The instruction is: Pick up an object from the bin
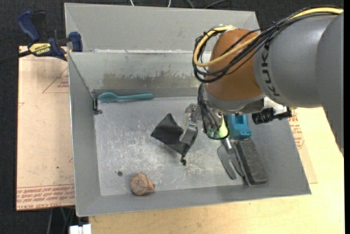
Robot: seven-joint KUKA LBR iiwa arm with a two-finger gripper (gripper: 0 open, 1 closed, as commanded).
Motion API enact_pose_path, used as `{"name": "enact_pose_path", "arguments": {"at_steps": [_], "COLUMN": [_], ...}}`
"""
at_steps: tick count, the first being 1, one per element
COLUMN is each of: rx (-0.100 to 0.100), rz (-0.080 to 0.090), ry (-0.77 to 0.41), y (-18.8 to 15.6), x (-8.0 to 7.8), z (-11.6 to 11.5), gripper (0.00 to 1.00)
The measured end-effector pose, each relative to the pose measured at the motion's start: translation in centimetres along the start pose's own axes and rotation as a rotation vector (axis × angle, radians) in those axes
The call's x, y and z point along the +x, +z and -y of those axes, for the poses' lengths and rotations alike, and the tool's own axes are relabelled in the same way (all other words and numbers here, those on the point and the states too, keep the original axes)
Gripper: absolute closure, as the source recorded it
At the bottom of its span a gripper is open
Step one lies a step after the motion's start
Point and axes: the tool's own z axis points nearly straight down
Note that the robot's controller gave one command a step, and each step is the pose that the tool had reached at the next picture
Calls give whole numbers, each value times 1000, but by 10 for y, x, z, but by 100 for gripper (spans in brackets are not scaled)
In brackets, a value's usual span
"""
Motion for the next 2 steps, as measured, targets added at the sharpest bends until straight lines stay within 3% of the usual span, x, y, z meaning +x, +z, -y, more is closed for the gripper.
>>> {"name": "enact_pose_path", "arguments": {"at_steps": [1,2], "rx": [2,1], "rz": [-4,0], "ry": [-172,-194], "y": [-144,-164], "x": [-11,-13], "z": [14,16], "gripper": [0,0]}}
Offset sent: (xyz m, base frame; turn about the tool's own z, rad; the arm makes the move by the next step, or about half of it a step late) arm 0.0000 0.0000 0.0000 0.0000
